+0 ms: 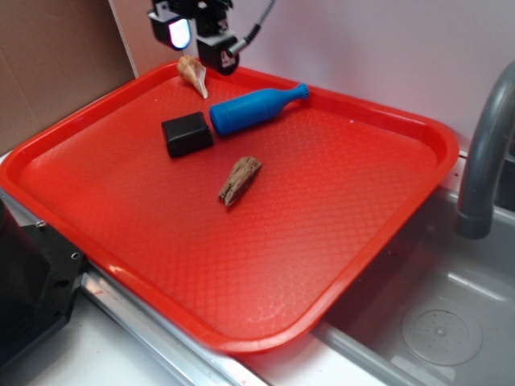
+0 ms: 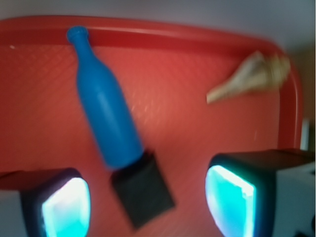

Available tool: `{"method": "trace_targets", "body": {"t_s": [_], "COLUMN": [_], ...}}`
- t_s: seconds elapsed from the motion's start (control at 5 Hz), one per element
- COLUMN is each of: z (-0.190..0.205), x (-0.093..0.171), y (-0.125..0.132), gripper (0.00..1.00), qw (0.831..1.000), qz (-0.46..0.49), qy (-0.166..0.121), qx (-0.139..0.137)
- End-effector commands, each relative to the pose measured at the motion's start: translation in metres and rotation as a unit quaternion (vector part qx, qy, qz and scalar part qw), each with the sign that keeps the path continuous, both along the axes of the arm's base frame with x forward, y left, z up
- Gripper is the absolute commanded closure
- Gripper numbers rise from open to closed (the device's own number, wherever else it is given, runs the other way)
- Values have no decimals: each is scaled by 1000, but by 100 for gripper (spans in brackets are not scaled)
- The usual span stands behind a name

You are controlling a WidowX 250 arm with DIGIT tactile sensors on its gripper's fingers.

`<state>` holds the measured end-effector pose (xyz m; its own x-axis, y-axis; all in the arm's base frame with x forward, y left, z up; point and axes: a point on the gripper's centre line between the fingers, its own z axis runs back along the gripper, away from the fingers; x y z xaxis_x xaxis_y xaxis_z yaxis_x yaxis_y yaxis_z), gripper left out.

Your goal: Grab the blue bottle.

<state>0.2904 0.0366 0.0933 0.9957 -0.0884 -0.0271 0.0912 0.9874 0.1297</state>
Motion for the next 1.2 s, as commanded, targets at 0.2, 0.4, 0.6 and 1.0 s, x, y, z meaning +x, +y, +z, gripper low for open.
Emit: {"method": "trace_targets", "body": {"t_s": [0.2, 0.4, 0.6, 1.0], "z": [-50, -76, -81, -59], "x": [13, 25, 21, 1], "y": [-27, -34, -41, -39], "gripper": [0, 0, 0, 100], "qw": [991, 990, 990, 993], "qz": [-92, -94, -97, -85], "qy": [22, 57, 65, 42], "qx": [-97, -88, -79, -75]}}
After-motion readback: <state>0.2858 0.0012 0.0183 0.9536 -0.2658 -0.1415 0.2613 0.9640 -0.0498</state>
